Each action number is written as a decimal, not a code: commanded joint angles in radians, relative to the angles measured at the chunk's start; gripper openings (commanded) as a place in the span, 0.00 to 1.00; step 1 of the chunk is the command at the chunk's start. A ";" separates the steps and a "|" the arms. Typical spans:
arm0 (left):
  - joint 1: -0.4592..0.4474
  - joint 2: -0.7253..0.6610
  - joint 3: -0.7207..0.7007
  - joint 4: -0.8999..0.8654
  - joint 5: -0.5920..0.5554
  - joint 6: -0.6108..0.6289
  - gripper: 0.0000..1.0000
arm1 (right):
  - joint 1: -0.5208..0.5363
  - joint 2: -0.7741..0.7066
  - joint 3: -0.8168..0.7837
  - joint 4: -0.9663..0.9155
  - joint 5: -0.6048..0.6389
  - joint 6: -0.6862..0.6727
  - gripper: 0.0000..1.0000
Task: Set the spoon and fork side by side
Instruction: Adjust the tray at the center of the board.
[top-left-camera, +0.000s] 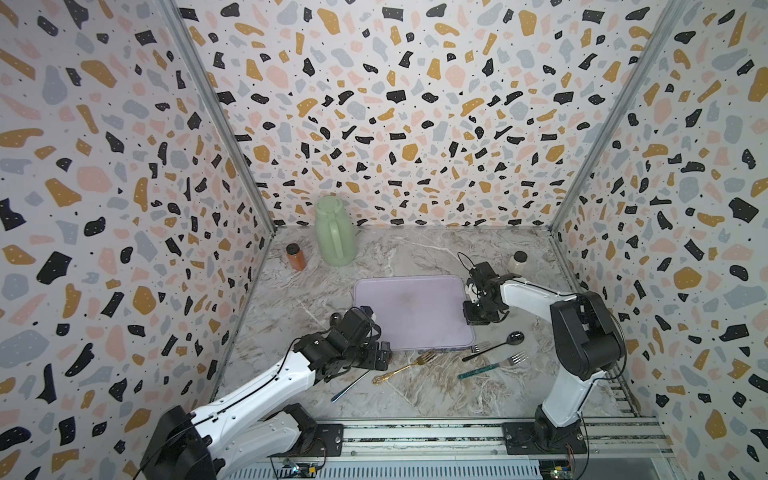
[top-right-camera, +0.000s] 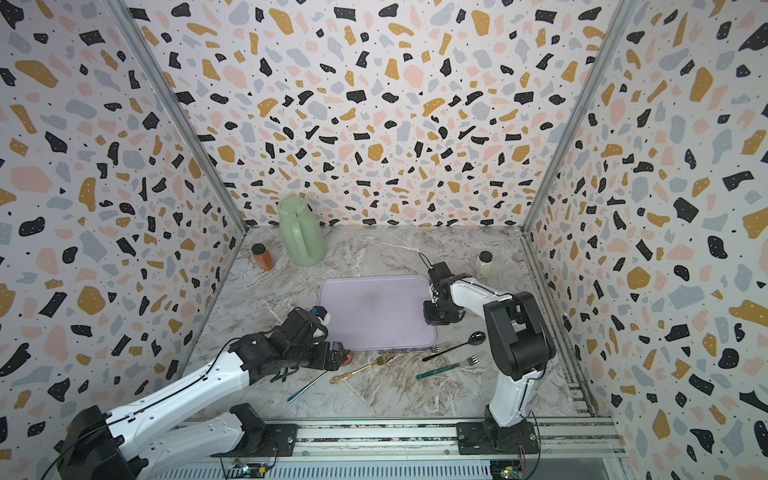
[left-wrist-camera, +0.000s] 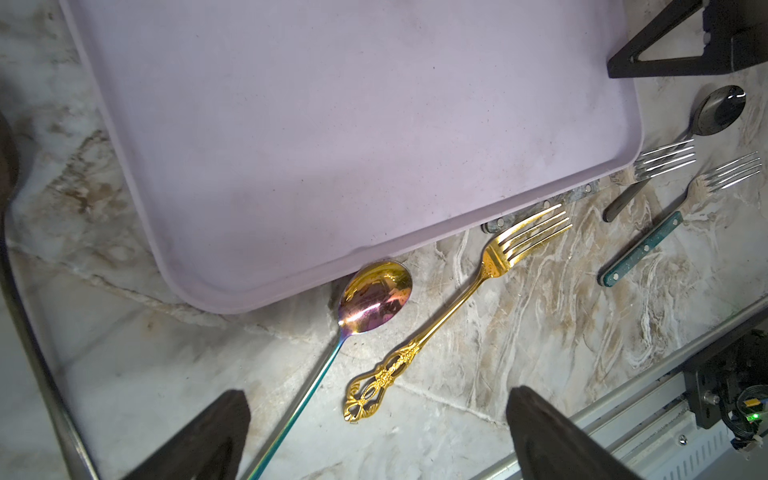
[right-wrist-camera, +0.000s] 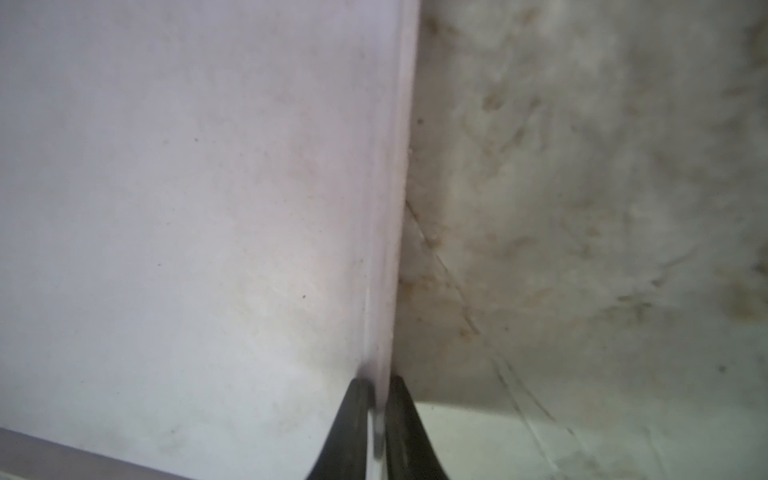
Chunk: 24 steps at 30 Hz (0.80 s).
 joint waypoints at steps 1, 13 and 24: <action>-0.008 -0.013 -0.018 0.026 0.002 -0.011 0.99 | 0.006 -0.024 -0.026 -0.060 0.019 0.013 0.18; -0.125 0.012 0.033 0.108 -0.096 0.072 0.99 | 0.004 -0.190 0.053 -0.144 0.040 0.031 0.50; -0.438 0.439 0.365 0.201 -0.183 0.335 0.97 | -0.051 -0.466 -0.044 -0.171 0.155 0.102 0.57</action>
